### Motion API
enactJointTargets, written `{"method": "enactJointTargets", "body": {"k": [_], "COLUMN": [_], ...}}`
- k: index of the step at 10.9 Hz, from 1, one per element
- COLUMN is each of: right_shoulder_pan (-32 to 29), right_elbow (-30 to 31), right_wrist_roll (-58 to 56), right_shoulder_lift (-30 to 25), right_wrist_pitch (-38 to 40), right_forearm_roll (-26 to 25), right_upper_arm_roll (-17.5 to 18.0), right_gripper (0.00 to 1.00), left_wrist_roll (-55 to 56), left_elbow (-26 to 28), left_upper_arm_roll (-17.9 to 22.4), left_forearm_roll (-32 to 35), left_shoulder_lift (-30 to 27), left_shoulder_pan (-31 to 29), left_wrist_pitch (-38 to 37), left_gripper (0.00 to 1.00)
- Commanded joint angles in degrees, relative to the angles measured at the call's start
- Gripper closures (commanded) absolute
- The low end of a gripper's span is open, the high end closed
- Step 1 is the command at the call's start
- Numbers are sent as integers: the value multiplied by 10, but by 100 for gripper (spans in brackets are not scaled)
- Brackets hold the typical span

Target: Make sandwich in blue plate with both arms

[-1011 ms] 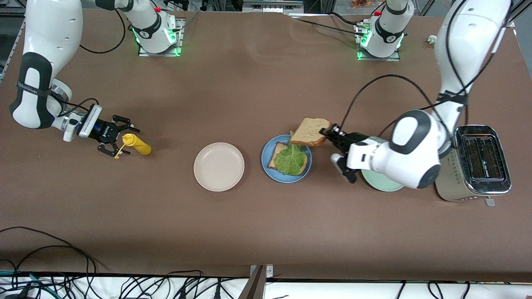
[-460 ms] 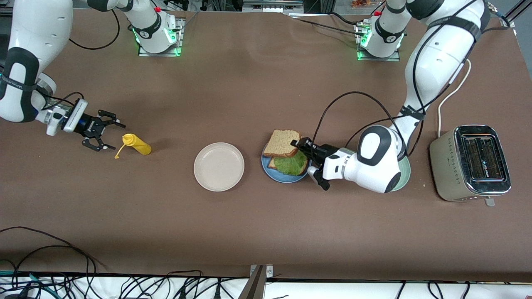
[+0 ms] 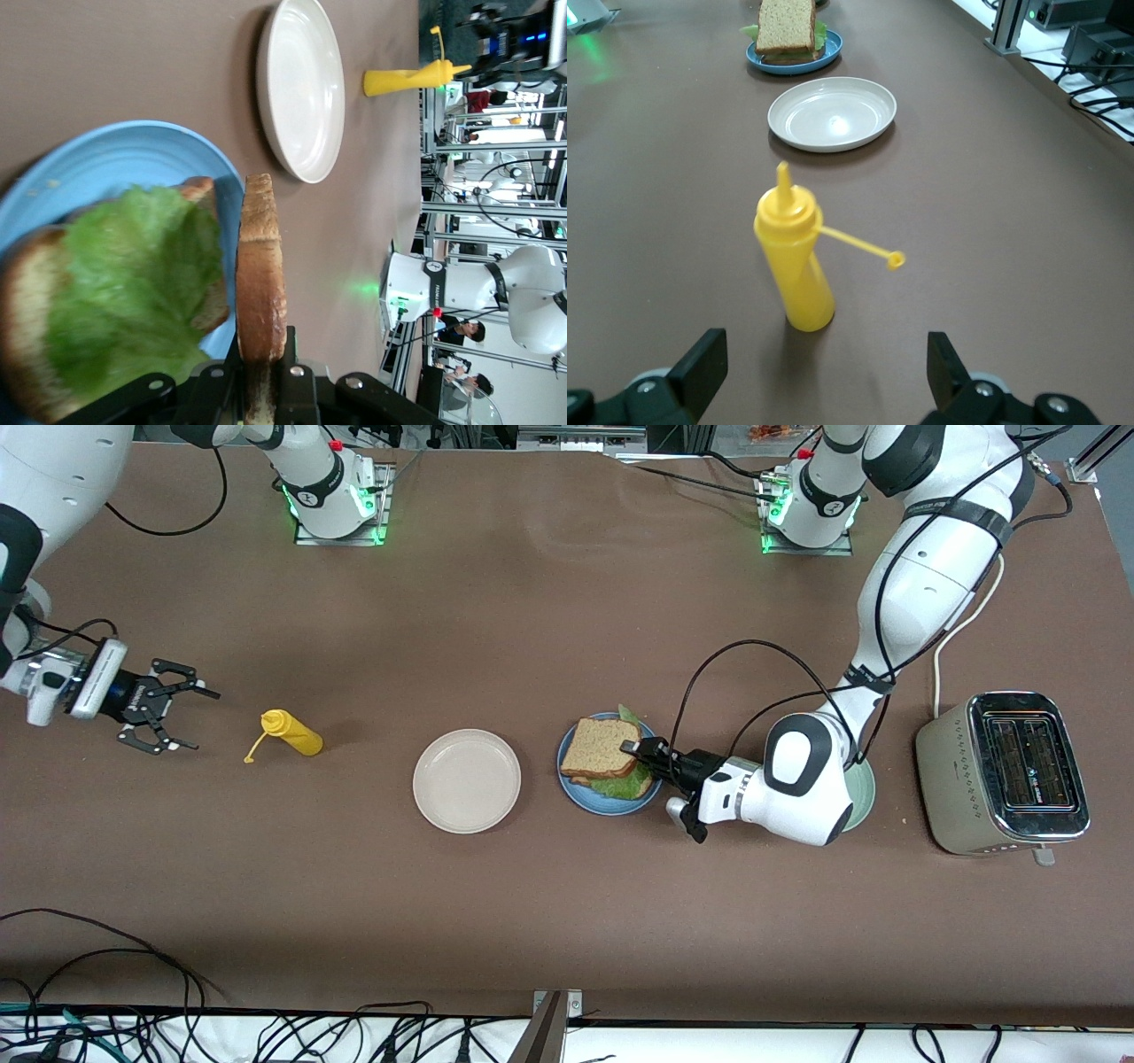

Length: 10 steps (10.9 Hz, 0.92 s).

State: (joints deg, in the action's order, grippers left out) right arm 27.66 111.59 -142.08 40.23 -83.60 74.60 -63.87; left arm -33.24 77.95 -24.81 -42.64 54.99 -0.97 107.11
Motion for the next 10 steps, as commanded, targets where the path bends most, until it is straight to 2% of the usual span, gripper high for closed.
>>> {"method": "enactJointTargets", "body": {"k": [1, 2, 3, 5, 7, 10], "right_shoulder_pan": [-2, -2, -2, -1, -1, 0], "right_elbow": [-117, -151, -186, -266, -339, -449], "right_wrist_roll": [138, 190, 249, 369, 499, 697], "right_shoulder_lift": [6, 6, 5, 4, 0, 0], "right_wrist_pitch": [41, 53, 69, 103, 123, 159], "right_forearm_roll": [-55, -63, -74, -95, -115, -140], "right_upper_arm_roll": [-16, -18, -22, -24, -23, -18], "right_gripper": [0, 0, 0, 0, 0, 0], "left_wrist_roll": [-61, -81, -107, -121, -118, -104], "left_elbow": [-11, -10, -10, -11, -14, -11], "left_upper_arm_roll": [29, 36, 36, 39, 42, 44], "left_forearm_roll": [-11, -11, -11, -7, 75, 144], "left_shoulder_lift": [11, 14, 14, 10, -14, -59], "left_shoulder_pan": [6, 8, 8, 10, 4, -1], "left_wrist_pitch": [-1, 0, 13, 19, 18, 4], "left_gripper": [66, 31, 0, 0, 0, 0]}}
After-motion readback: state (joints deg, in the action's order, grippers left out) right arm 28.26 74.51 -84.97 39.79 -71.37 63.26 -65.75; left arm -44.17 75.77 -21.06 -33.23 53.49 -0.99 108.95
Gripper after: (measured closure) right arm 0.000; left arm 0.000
